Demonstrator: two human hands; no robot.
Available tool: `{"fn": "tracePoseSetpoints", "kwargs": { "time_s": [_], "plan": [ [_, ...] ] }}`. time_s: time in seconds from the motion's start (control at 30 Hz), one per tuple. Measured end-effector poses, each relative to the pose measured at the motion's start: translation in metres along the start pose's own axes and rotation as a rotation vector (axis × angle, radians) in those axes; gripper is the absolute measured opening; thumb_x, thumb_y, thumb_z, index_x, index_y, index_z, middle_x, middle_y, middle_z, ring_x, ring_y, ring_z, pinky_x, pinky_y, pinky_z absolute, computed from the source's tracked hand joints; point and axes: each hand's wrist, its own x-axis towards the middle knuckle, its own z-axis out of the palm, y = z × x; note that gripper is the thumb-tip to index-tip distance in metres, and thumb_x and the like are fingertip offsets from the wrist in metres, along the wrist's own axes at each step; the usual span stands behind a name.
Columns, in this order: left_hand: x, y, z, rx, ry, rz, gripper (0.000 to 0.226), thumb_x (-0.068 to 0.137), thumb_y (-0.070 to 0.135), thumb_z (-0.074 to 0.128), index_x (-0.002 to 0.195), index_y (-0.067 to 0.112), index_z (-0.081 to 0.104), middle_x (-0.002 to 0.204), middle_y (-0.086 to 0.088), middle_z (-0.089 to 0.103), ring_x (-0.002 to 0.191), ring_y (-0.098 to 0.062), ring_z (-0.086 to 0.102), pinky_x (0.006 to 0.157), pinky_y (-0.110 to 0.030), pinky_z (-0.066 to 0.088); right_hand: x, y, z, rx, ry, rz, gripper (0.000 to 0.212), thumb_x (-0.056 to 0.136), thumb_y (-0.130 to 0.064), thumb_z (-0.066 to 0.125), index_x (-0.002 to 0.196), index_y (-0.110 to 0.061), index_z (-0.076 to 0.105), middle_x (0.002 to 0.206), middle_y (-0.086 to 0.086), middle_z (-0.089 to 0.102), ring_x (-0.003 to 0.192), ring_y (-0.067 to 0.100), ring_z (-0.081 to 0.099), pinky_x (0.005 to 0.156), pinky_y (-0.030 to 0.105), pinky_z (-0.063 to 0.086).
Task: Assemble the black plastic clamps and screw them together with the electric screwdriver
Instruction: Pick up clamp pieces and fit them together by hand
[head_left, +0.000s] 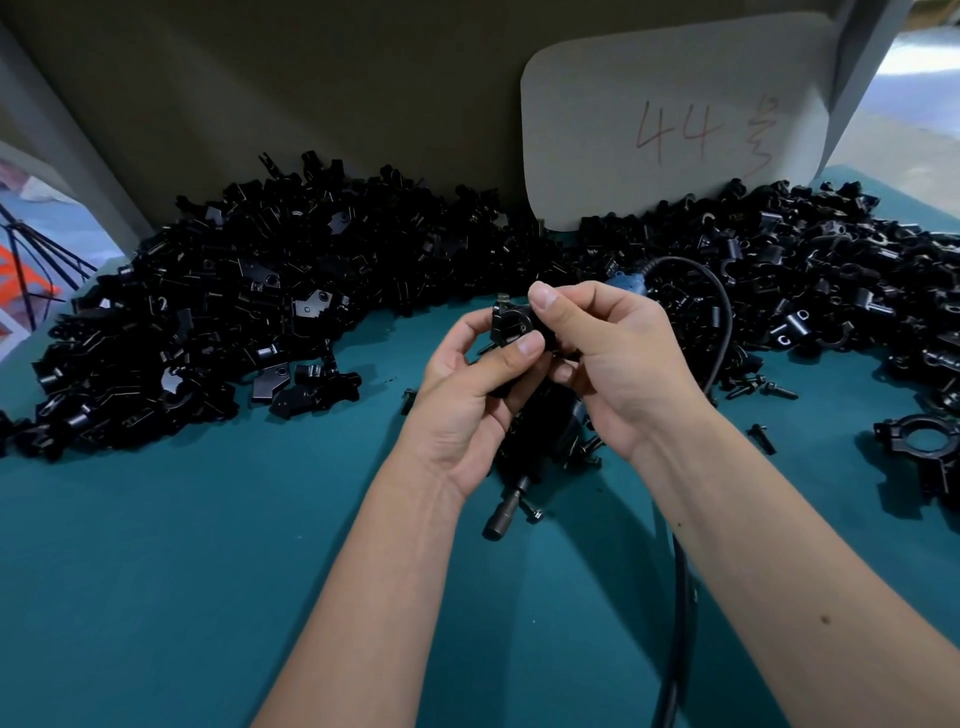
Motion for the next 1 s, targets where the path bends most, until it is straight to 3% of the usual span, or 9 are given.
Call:
{"fn": "tracePoseSetpoints", "kwargs": {
  "time_s": [0.3, 0.47, 0.57, 0.67, 0.73, 0.8, 0.9, 1.0],
  "plan": [
    [-0.0001, -0.0040, 0.0065, 0.158, 0.083, 0.141, 0.045, 0.067, 0.002, 0.084, 0.108, 0.011, 0.066, 0.086, -0.014, 0.071, 0.077, -0.022, 0.075, 0.073, -0.029, 0.060, -0.0009, 0.0065, 0.0051, 0.014, 0.154, 0.048, 0.023, 0.088, -0.019, 0.083, 0.075, -0.013, 0.066, 0.082, 0.012, 0.068, 0.060, 0.014, 0.060, 0.046, 0.019, 0.043],
    [-0.0007, 0.0015, 0.0061, 0.088, 0.065, 0.138, 0.046, 0.072, 0.002, 0.079, 0.113, 0.011, 0.060, 0.084, -0.007, 0.077, 0.077, -0.016, 0.075, 0.070, -0.024, 0.059, -0.0011, 0.0060, 0.0042, 0.081, -0.050, 0.031, 0.020, 0.104, -0.020, 0.062, 0.111, -0.007, 0.075, 0.096, 0.010, 0.073, 0.067, 0.007, 0.060, 0.053, 0.019, 0.044],
    [-0.0010, 0.0057, 0.0029, 0.063, 0.038, 0.119, 0.041, 0.077, 0.000, 0.080, 0.111, 0.013, 0.061, 0.083, -0.004, 0.076, 0.079, -0.013, 0.075, 0.072, -0.022, 0.059, -0.0023, 0.0079, 0.0067, 0.071, -0.043, -0.001, 0.014, 0.102, -0.012, 0.064, 0.104, -0.008, 0.078, 0.098, 0.009, 0.076, 0.072, 0.010, 0.062, 0.053, 0.019, 0.044],
    [-0.0013, 0.0025, 0.0031, 0.063, 0.024, 0.099, 0.038, 0.078, -0.002, 0.077, 0.109, 0.013, 0.061, 0.083, -0.005, 0.075, 0.078, -0.016, 0.075, 0.075, -0.024, 0.059, -0.0035, 0.0080, 0.0077, 0.110, 0.036, 0.009, 0.004, 0.092, -0.011, 0.075, 0.088, -0.010, 0.076, 0.085, 0.007, 0.072, 0.069, 0.014, 0.060, 0.049, 0.019, 0.041],
    [-0.0012, -0.0006, 0.0046, 0.069, 0.023, 0.093, 0.038, 0.078, -0.003, 0.078, 0.108, 0.014, 0.062, 0.083, -0.007, 0.075, 0.078, -0.017, 0.075, 0.076, -0.024, 0.059, -0.0031, 0.0083, 0.0062, 0.139, 0.061, 0.036, 0.012, 0.088, -0.012, 0.079, 0.079, -0.014, 0.071, 0.080, 0.005, 0.069, 0.070, 0.018, 0.059, 0.047, 0.018, 0.039],
    [-0.0013, -0.0014, 0.0054, 0.064, 0.020, 0.099, 0.039, 0.076, -0.002, 0.079, 0.108, 0.014, 0.063, 0.083, -0.008, 0.075, 0.077, -0.018, 0.075, 0.075, -0.024, 0.059, -0.0030, 0.0060, 0.0044, 0.127, 0.029, 0.050, 0.011, 0.091, -0.014, 0.076, 0.084, -0.012, 0.068, 0.082, 0.008, 0.066, 0.075, 0.023, 0.056, 0.046, 0.018, 0.037],
    [-0.0016, 0.0022, 0.0045, 0.041, 0.003, 0.117, 0.044, 0.073, 0.002, 0.081, 0.111, 0.012, 0.061, 0.084, -0.006, 0.077, 0.074, -0.015, 0.075, 0.071, -0.022, 0.059, -0.0023, 0.0043, 0.0029, 0.097, -0.074, 0.050, 0.018, 0.102, -0.022, 0.064, 0.103, -0.008, 0.075, 0.091, 0.007, 0.072, 0.070, 0.014, 0.056, 0.050, 0.019, 0.038],
    [-0.0015, 0.0045, 0.0028, 0.059, 0.003, 0.116, 0.040, 0.078, -0.002, 0.077, 0.112, 0.012, 0.061, 0.082, -0.004, 0.076, 0.073, -0.014, 0.074, 0.071, -0.022, 0.059, -0.0016, 0.0063, 0.0049, 0.053, -0.017, 0.003, 0.018, 0.102, -0.018, 0.064, 0.103, -0.007, 0.078, 0.098, 0.011, 0.074, 0.072, 0.015, 0.055, 0.052, 0.020, 0.041]
  ]
}}
